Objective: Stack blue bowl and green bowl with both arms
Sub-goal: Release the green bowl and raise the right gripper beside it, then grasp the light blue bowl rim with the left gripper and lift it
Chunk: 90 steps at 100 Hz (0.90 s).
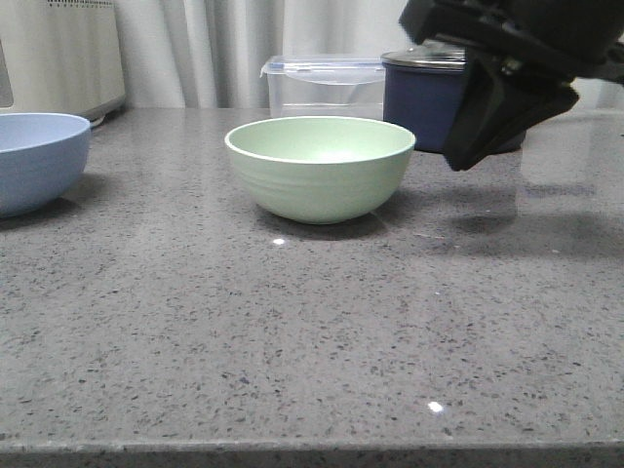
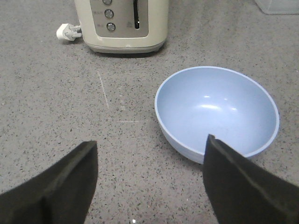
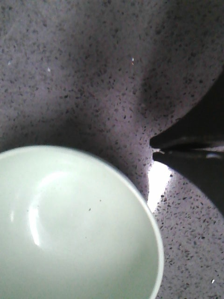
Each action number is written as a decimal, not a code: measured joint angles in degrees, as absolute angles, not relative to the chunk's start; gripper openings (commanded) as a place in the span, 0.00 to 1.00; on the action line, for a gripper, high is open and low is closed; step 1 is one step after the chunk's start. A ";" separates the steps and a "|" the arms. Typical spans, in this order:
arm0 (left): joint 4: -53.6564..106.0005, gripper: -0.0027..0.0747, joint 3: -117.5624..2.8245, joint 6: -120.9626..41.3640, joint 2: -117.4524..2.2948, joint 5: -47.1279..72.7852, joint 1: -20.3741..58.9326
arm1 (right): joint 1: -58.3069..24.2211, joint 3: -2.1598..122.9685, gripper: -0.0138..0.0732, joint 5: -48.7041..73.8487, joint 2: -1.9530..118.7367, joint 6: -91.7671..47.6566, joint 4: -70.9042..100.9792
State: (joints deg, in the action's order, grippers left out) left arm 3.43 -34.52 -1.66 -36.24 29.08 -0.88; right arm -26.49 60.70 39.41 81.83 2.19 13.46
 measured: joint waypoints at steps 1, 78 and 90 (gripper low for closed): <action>3.43 0.65 -34.70 -1.66 -36.24 29.08 -0.88 | -26.52 60.58 0.07 39.04 81.83 2.19 13.49; 4.16 0.65 -42.07 -1.66 -43.81 35.09 -0.88 | -28.04 60.27 0.07 34.95 85.98 1.92 16.08; 4.87 0.65 -47.16 -1.66 -49.53 39.69 -0.88 | -28.04 60.27 0.07 34.95 85.98 1.78 16.08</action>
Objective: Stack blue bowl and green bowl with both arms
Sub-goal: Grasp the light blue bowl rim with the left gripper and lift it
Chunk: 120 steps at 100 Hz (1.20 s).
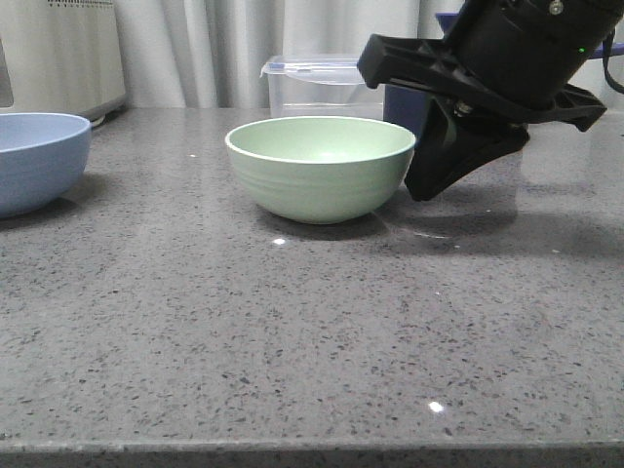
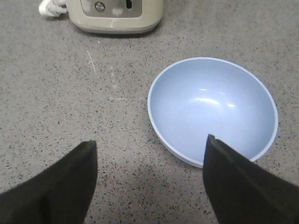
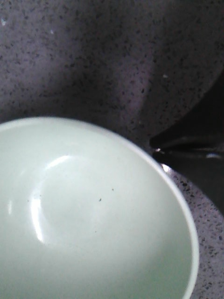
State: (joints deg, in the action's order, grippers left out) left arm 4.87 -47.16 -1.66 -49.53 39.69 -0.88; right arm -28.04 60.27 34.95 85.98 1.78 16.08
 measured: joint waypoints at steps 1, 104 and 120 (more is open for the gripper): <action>5.09 0.65 -47.85 -1.66 -50.33 40.29 -0.88 | -28.04 60.27 0.07 34.95 85.98 1.78 16.08; 7.08 0.16 -67.51 -1.66 -85.27 51.76 -0.88 | -28.04 60.27 0.07 34.95 85.98 1.64 16.08; 7.08 0.01 -67.69 -1.66 -85.57 51.64 -0.88 | -28.04 60.27 0.07 34.95 85.98 1.64 16.08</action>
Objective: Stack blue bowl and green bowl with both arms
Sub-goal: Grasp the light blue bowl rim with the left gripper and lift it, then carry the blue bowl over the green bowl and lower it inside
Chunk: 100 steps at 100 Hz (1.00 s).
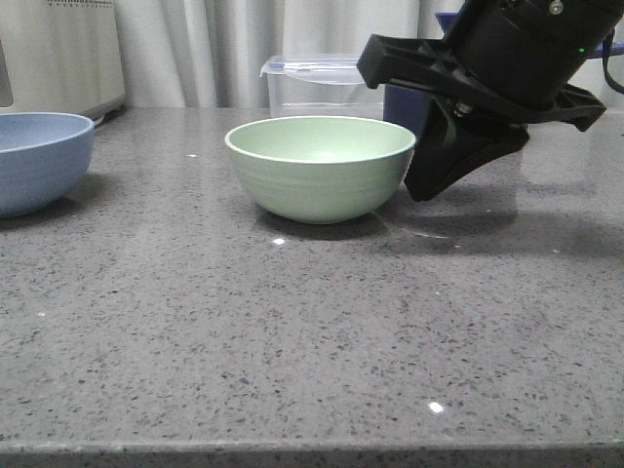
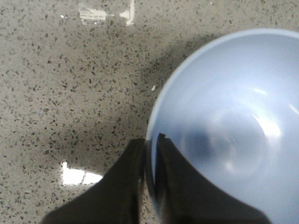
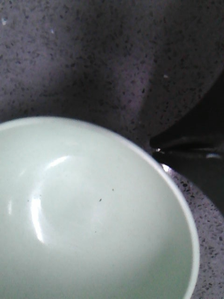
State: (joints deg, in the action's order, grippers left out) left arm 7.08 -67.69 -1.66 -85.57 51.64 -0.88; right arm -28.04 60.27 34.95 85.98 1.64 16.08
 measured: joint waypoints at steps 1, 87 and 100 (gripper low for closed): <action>7.08 0.01 -67.69 -1.66 -85.57 51.64 -0.88 | -28.04 60.27 0.07 34.95 85.98 1.64 16.08; 9.70 0.01 -99.30 -4.14 -95.21 71.18 13.53 | -28.04 60.27 0.07 34.95 85.98 1.64 16.08; 9.94 0.01 -104.69 -4.14 -99.75 71.68 18.18 | -28.04 60.27 0.07 34.95 85.98 1.64 16.08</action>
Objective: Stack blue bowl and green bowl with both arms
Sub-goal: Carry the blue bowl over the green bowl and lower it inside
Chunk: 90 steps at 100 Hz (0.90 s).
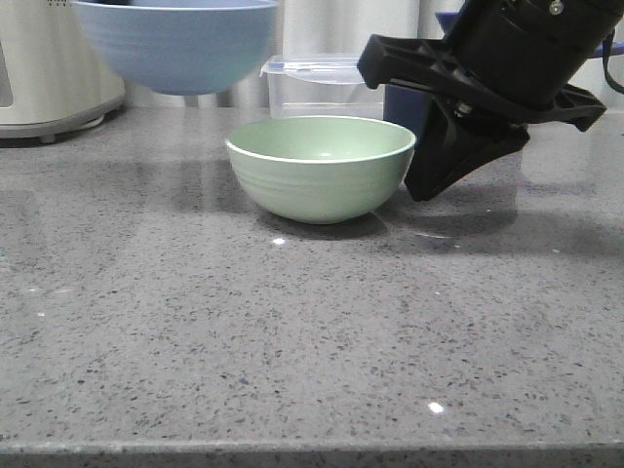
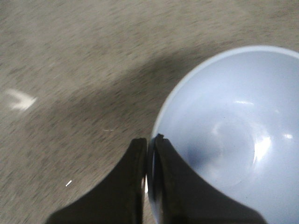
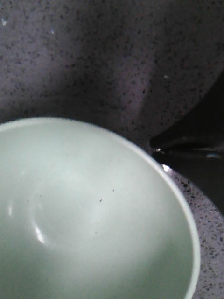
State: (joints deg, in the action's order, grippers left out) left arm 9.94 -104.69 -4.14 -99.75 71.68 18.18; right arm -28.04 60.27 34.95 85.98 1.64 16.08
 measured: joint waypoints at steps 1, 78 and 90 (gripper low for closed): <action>10.05 0.01 -105.25 -4.14 -99.96 71.68 18.67 | -28.04 60.27 0.07 34.95 85.98 1.64 16.08; 14.47 0.01 -111.73 -4.14 -108.24 71.87 27.00 | -28.04 60.27 0.07 34.95 85.98 1.54 16.08; 15.09 0.01 -111.73 -4.14 -108.24 71.87 27.00 | -28.04 60.27 0.07 34.95 85.98 1.54 16.08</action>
State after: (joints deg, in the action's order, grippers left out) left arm 15.09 -111.73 -4.14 -108.24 71.87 27.00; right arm -28.04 60.27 34.95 85.98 1.54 16.08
